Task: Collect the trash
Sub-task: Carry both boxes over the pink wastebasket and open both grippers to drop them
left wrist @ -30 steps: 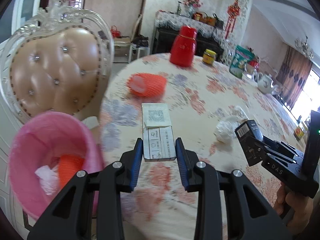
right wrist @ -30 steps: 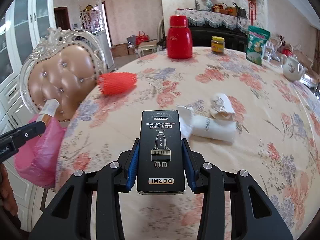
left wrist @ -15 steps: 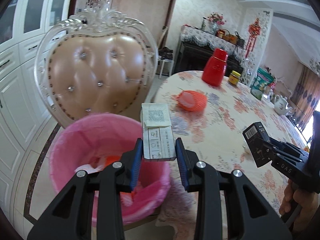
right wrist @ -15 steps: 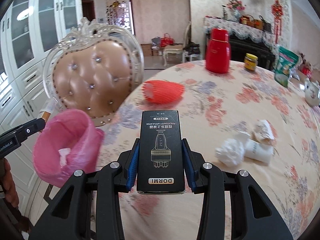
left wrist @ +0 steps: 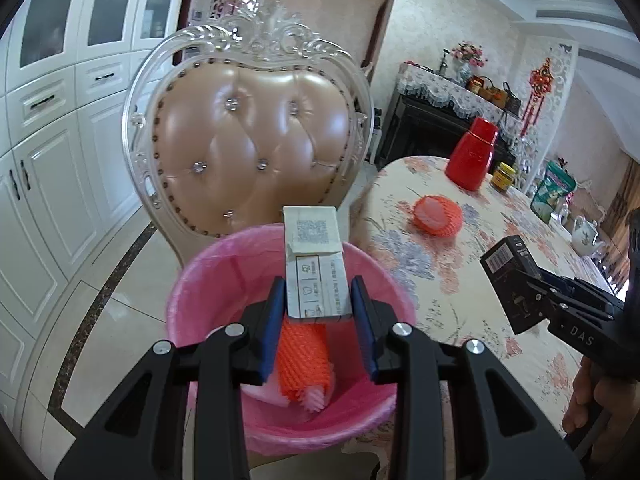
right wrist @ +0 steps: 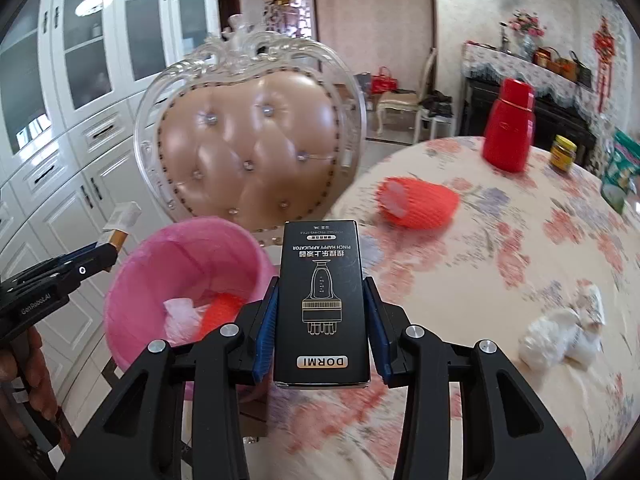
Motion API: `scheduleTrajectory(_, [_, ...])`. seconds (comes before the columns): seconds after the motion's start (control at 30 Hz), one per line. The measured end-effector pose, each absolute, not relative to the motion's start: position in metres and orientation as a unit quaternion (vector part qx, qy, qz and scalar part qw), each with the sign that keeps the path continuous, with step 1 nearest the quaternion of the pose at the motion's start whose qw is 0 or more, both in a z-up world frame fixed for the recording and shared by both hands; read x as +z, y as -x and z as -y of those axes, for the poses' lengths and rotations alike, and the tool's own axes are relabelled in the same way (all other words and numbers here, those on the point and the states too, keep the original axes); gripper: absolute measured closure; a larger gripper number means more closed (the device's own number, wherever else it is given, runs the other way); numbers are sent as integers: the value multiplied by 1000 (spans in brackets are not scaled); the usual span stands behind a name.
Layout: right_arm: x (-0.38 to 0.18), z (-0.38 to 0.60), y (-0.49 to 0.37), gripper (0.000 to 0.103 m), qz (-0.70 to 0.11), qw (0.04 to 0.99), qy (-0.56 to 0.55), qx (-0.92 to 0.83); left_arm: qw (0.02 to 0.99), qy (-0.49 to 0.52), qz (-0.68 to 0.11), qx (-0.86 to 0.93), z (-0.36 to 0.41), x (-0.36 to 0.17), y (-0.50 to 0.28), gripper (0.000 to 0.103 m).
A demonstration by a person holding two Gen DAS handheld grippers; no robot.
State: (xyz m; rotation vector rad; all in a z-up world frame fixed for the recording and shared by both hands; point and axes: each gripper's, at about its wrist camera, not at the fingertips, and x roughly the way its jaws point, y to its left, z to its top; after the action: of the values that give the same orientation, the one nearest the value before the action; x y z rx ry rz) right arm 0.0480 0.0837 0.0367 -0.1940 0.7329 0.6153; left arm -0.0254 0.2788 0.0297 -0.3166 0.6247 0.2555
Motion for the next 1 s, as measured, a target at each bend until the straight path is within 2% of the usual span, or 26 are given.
scheduleTrajectory(0.8, [25, -184, -37, 63, -361, 844, 136, 372, 923, 182, -304, 151, -319, 23, 46, 70])
scheduleTrajectory(0.83, [24, -186, -37, 59, -362, 844, 137, 371, 923, 181, -305, 151, -319, 22, 46, 64])
scheduleTrajectory(0.87, [23, -186, -38, 51, -363, 844, 138, 369, 923, 182, -303, 153, -318, 22, 48, 54])
scheduleTrajectory(1.0, [20, -187, -40, 47, -365, 845, 141, 365, 923, 181, -301, 157, -320, 23, 48, 51])
